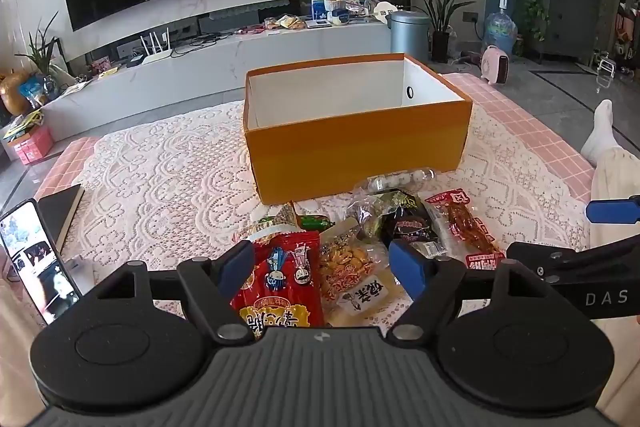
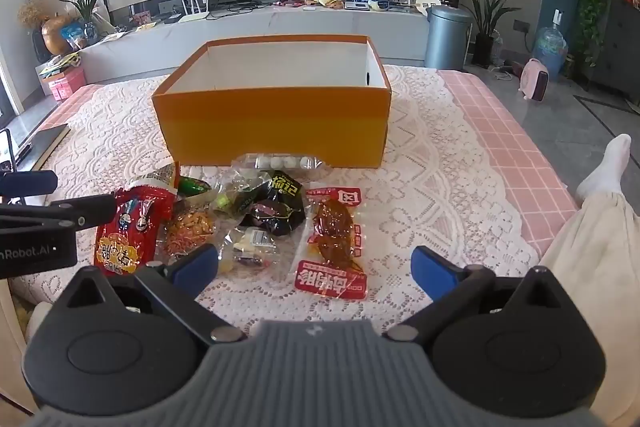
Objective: Organize snacks
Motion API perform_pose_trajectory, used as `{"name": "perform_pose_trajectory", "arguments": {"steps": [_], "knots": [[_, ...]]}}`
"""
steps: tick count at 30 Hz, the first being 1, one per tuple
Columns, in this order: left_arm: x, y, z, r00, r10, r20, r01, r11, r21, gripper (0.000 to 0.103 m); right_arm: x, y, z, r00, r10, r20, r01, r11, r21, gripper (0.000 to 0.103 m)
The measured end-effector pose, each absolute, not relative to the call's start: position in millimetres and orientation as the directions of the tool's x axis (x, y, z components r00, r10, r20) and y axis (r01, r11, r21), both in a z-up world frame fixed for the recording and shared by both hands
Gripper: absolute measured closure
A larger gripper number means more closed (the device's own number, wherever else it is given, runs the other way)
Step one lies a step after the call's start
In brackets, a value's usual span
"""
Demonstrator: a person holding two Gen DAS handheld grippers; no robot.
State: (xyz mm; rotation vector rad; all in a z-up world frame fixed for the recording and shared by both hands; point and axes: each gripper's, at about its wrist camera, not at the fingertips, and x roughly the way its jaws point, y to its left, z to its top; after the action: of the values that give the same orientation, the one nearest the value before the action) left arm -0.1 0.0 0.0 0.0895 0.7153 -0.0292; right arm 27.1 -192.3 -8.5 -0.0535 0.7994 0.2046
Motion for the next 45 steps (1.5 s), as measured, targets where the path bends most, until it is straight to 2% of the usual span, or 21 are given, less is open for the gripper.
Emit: {"name": "perform_pose_trajectory", "arguments": {"steps": [45], "knots": [[-1.0, -0.7, -1.1, 0.749, 0.012, -0.662, 0.055, 0.995, 0.080, 0.013, 27.4, -192.8, -13.4, 0.660, 0.145, -0.737, -0.198, 0.980, 0.015, 0.003]]}}
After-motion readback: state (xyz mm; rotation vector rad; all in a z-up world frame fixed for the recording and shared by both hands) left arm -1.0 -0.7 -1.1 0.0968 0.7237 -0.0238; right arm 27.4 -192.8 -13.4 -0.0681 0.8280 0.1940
